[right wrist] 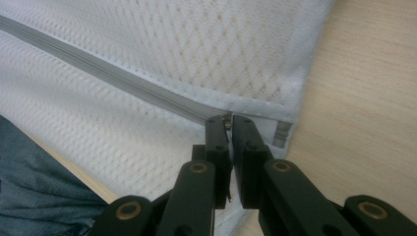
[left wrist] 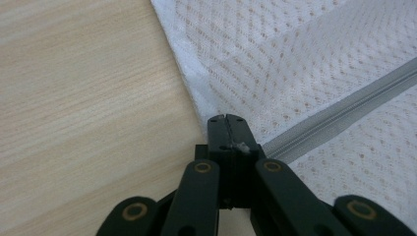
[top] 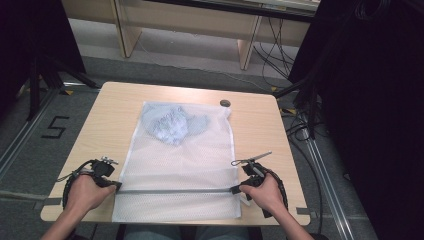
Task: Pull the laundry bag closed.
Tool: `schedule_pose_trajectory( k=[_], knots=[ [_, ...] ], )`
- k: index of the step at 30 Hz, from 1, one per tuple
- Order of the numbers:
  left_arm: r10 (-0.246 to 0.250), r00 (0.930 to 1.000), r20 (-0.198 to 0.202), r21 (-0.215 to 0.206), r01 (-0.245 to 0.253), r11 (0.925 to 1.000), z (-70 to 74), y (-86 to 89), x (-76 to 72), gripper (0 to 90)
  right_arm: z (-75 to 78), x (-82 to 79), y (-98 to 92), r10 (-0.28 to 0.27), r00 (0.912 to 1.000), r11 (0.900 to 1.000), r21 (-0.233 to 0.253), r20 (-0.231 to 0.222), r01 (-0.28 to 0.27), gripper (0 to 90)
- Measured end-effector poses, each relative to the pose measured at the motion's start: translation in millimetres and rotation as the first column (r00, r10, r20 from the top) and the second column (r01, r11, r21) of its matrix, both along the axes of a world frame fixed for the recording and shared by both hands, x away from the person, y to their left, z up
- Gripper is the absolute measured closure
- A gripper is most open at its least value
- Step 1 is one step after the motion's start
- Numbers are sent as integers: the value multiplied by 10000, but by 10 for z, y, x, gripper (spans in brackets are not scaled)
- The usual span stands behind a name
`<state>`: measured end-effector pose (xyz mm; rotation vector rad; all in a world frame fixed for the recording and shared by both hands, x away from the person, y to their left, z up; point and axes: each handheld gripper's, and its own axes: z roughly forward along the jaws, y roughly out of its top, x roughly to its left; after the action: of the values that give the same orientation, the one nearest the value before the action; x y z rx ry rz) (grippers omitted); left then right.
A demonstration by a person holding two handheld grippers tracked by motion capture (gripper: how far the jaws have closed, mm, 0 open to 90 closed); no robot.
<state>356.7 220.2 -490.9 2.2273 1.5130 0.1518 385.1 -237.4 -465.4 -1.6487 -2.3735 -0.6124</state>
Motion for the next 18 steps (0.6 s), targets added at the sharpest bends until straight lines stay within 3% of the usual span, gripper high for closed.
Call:
schedule_pose_trajectory(
  k=[7, 8, 9, 10, 11, 13, 15, 16, 17, 18],
  knots=[
    [-13, 10000, 0, 4, 13, 10000, 0, 0, 0, 900, -18, 4, -24, 73, 10000, 10000, -32, -27, -73, 869],
    [-23, 10000, 1, 4, 23, 10000, 0, 1, 0, 900, -74, 33, -52, 494, 9966, 9988, -10, 657, -494, 869],
    [-37, 10000, -3, -3, 37, 10000, 0, 4, 3, 900, -50, 11, -25, 156, 9998, 9999, -73, 87, -155, 868],
    [-47, 10000, -24, -3, 47, 10000, 1, 7, 5, 900, -87, 29, -43, 571, 9962, 9984, -6, 657, -572, 867],
    [19, 10000, 20, -54, -19, 10000, -2, 6, 6, 900, -68, 15, -23, 309, 9992, 9995, -96, 256, -307, 866],
    [46, 10000, -66, -152, -47, 9999, -3, 16, 8, 899, -106, 35, -37, 618, 9947, 9981, 26, 820, -623, 859],
    [90, 10000, -40, -220, -91, 9997, -6, 20, 9, 897, -115, 39, -39, 573, 9941, 9983, -143, 922, -562, 786],
    [94, 9999, -47, -191, -94, 9998, -5, 22, 9, 893, -125, 49, -54, 581, 9923, 9983, -66, 1092, -578, 726],
    [99, 9999, -70, -204, -100, 9997, -4, 24, 9, 889, -124, 54, -54, 203, 9931, 9996, 172, 1156, -225, 710],
    [79, 10000, 1, -258, -79, 9996, -9, 30, 9, 887, -117, 61, -77, 236, 9921, 9996, 146, 1230, -256, 697]
  ],
)
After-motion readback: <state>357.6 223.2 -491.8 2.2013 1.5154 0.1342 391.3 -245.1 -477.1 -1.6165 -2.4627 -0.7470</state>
